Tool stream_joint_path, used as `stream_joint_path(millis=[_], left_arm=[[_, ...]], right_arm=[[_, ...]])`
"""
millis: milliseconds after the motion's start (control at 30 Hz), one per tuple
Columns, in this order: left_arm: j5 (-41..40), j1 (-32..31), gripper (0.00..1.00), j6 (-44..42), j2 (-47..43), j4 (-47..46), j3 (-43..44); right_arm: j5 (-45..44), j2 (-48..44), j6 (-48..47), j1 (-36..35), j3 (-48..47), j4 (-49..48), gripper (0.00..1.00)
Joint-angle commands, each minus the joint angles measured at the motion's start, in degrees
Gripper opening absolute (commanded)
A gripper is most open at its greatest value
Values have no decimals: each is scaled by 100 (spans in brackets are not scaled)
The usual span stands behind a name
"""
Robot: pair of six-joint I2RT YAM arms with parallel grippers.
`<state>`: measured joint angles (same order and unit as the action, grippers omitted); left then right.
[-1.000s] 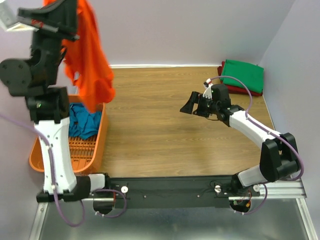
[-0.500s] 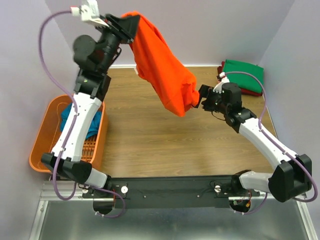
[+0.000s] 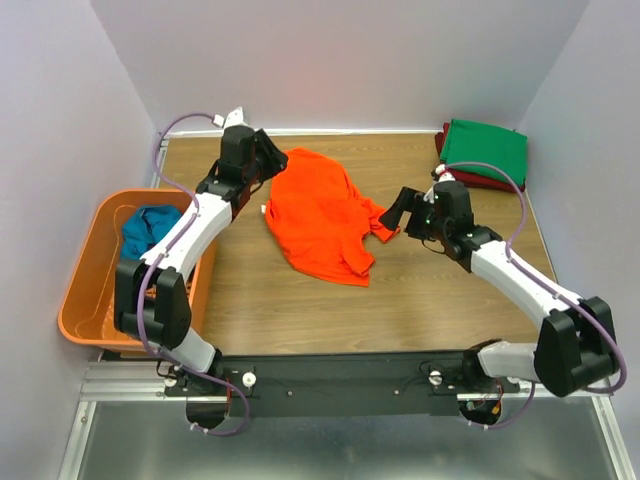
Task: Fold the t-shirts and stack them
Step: Move the tshirt to the center of the board, then flatten the tshirt out
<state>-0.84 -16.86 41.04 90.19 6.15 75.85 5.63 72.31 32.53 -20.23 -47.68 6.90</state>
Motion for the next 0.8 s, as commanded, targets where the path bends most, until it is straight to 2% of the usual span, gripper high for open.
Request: stream_joint_path(millis=[0, 200, 400, 467, 633, 767], left_arm=[[-426, 16, 47, 238, -555, 220, -867], [-531, -458, 42, 502, -986, 272, -2073], [-777, -984, 41, 922, -1197, 290, -3101], [-777, -1064, 41, 1003, -1145, 281, -3234], [-883, -1293, 42, 1012, -785, 238, -3262], [-961, -1433, 43, 1011, -477, 272, -3103]], right_arm=[[-211, 476, 77, 19, 128, -65, 99], [-457, 1231, 200, 19, -109, -346, 96], [-905, 1926, 315, 36, -347, -496, 83], [-888, 2145, 367, 28, -374, -549, 76], [-1020, 2462, 508, 28, -391, -962, 74], [-862, 2744, 578, 28, -532, -1094, 67]])
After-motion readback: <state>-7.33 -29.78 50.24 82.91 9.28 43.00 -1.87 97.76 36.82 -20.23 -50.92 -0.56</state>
